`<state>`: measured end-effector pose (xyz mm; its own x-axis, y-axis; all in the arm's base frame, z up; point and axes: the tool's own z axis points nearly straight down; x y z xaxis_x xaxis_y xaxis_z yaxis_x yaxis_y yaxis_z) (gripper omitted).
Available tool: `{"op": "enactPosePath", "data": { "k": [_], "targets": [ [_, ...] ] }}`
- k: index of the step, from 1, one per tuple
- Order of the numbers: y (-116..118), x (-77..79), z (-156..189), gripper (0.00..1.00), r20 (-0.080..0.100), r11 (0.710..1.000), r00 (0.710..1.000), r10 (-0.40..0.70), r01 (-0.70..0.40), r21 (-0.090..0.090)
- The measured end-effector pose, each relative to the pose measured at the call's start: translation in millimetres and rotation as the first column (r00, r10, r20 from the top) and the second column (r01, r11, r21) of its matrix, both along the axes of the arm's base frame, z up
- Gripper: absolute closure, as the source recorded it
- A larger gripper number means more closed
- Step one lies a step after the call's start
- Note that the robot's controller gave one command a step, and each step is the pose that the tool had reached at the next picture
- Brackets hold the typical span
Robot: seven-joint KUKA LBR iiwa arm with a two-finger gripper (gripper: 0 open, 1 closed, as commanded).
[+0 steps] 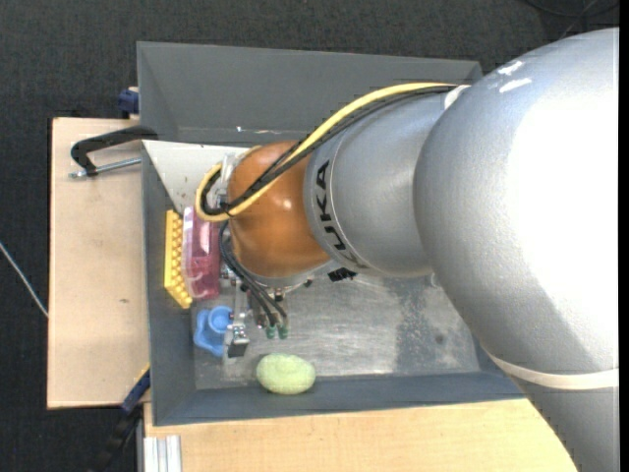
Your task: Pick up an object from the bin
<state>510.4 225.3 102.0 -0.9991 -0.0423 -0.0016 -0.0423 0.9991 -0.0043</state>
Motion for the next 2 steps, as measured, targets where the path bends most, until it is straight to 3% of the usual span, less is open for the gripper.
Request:
{"op": "enactPosePath", "data": {
  "k": [1, 2],
  "targets": [
    [-6.9, -5.1, -24.9, 0.0, -0.007, 0.983, 0.983, 0.185, -0.185, -0.017],
    [-5.5, -8.4, -27.9, 1.0, -0.003, 0.982, 0.982, -0.191, 0.191, 0.001]
  ]
}}
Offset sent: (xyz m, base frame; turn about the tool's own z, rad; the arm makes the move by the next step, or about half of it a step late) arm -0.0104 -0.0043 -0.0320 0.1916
